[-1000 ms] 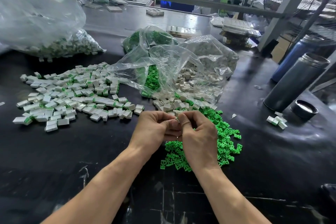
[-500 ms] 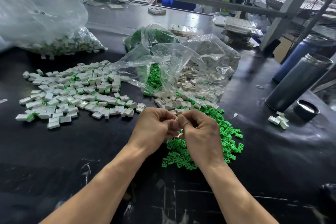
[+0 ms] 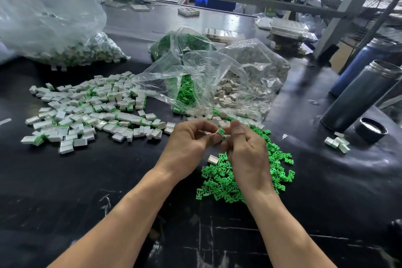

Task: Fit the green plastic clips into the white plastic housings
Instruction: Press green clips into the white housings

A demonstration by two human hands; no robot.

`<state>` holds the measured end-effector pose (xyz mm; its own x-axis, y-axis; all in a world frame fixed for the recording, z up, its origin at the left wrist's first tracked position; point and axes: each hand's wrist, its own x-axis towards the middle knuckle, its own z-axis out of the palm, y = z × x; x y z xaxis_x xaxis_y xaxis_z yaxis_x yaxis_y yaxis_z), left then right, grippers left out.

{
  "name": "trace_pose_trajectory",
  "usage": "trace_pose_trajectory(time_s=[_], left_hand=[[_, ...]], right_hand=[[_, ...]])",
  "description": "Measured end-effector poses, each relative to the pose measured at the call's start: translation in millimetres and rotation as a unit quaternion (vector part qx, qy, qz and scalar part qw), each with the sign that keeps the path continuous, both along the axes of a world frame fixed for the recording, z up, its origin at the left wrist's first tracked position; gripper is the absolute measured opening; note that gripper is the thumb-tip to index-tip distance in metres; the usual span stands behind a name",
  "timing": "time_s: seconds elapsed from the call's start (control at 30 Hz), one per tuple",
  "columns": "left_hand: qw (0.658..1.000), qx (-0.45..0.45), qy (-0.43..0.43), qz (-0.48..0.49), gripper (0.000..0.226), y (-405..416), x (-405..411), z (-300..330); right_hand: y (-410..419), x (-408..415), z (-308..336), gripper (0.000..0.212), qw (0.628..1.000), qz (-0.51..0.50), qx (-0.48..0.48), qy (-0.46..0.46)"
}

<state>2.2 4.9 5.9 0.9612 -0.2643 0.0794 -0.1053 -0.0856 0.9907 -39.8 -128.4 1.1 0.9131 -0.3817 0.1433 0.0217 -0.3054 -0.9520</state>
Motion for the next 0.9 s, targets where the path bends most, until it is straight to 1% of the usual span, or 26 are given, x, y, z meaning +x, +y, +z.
trace_pose_trajectory(time_s=[0.1,0.13,0.2,0.4,0.53,0.7,0.77,0.9], left_hand=[[1.000,0.003,-0.017,-0.014,0.004,-2,-3,5],[1.000,0.002,-0.017,-0.021,0.004,-2,-4,6],[0.999,-0.002,-0.011,-0.033,0.004,-1,-6,7],[0.998,0.000,-0.018,-0.053,0.009,-5,-13,9],[0.999,-0.010,-0.028,-0.045,0.009,-10,-17,9],[0.999,-0.011,-0.033,-0.030,0.006,-15,-21,8],[0.999,-0.011,-0.037,-0.025,0.005,-16,-22,8],[0.999,-0.015,-0.039,-0.012,0.005,-18,-23,7]], right_hand=[[2,-1,2,0.069,0.995,0.064,0.063,0.040],[2,-2,2,0.073,0.993,0.084,0.073,0.044],[5,-2,2,0.072,0.990,0.099,0.091,0.041],[7,2,-2,0.069,0.982,0.087,0.161,0.035],[8,8,-10,0.058,0.988,0.048,0.145,0.023],[7,10,-13,0.063,0.996,0.002,0.085,0.021],[7,10,-14,0.062,0.998,-0.008,0.068,0.013],[8,12,-15,0.064,0.998,-0.010,0.056,0.007]])
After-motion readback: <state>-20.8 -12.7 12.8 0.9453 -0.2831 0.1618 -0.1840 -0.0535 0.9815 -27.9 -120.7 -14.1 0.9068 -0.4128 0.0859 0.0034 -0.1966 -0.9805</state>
